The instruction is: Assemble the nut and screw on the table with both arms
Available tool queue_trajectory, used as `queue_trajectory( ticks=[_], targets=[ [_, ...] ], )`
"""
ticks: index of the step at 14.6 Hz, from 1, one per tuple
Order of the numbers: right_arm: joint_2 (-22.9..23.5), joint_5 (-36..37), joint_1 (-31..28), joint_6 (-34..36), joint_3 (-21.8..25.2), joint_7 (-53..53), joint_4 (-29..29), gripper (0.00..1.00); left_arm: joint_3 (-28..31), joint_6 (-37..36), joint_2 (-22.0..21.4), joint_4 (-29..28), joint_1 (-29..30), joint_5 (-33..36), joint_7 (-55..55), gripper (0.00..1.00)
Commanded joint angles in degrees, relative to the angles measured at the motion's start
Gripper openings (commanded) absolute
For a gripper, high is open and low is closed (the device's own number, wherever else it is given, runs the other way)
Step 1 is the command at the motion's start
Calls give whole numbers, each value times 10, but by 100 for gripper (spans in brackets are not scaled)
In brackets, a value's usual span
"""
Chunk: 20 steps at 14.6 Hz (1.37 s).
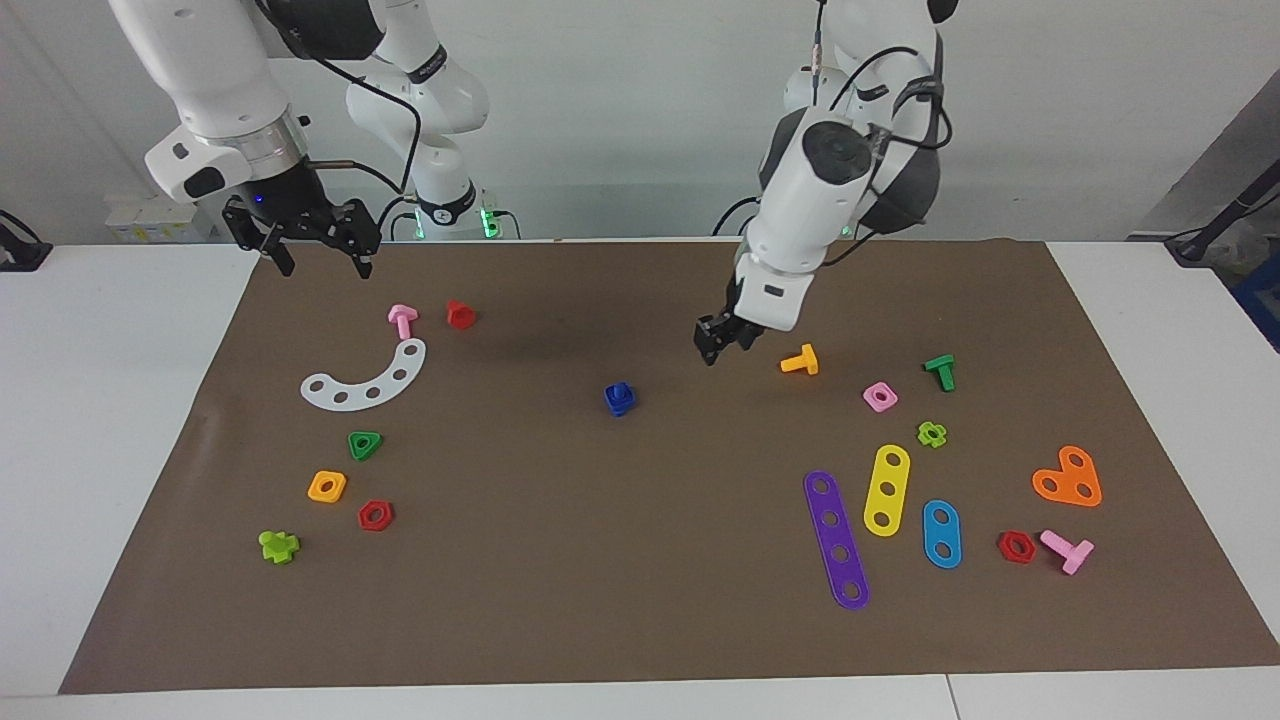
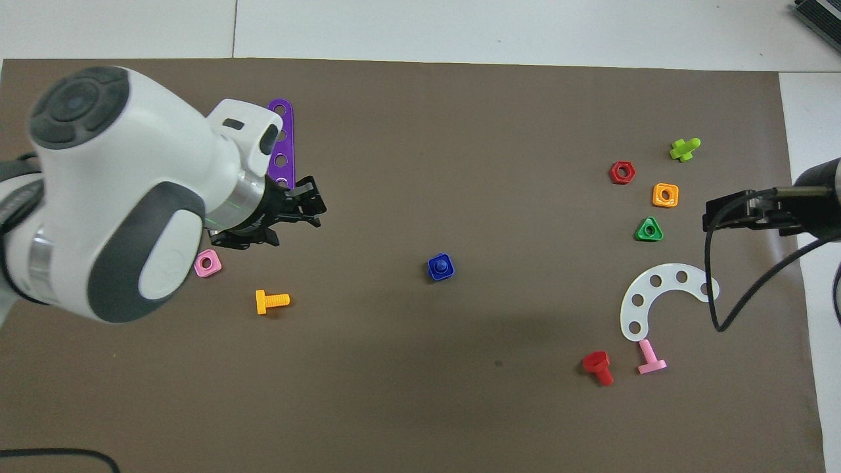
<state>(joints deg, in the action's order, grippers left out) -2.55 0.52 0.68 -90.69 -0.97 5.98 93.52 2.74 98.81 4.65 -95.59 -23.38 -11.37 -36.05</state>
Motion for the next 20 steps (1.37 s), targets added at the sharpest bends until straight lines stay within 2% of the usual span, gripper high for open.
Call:
queue_trajectory(
  ticks=[1,3,6,8,9,10,13,17,20],
  targets=[
    [-11,-6,-2,4,-1,-15,10,100,-5,-85,-56,-25,72,-1,145,66],
    [-11,-6,-2,4,-1,-15,10,100,-4,-139,-77,-26,130,3,262,66],
    [-10,-6,-2,4,-1,-15,10,100,-5,-144,-104,-42,150,112,310,69],
    [-11,-6,-2,4,-1,-15,10,100,-4,-116,-104,-35,153,147,313,81],
    [-11,-6,-2,4,-1,-15,10,100,-4,-82,-104,-35,163,147,320,95],
    [-11,-6,-2,4,-1,-15,10,100,-4,-52,-103,-34,169,146,338,100],
    [-11,-6,-2,4,-1,-14,10,100,-3,-30,-94,-15,176,131,347,100],
    [-11,-6,-2,4,-1,-14,10,100,-3,-38,-83,6,198,76,343,100],
    [-11,-6,-2,4,0,-15,10,100,-5,-43,-82,9,199,79,343,100]
  ],
)
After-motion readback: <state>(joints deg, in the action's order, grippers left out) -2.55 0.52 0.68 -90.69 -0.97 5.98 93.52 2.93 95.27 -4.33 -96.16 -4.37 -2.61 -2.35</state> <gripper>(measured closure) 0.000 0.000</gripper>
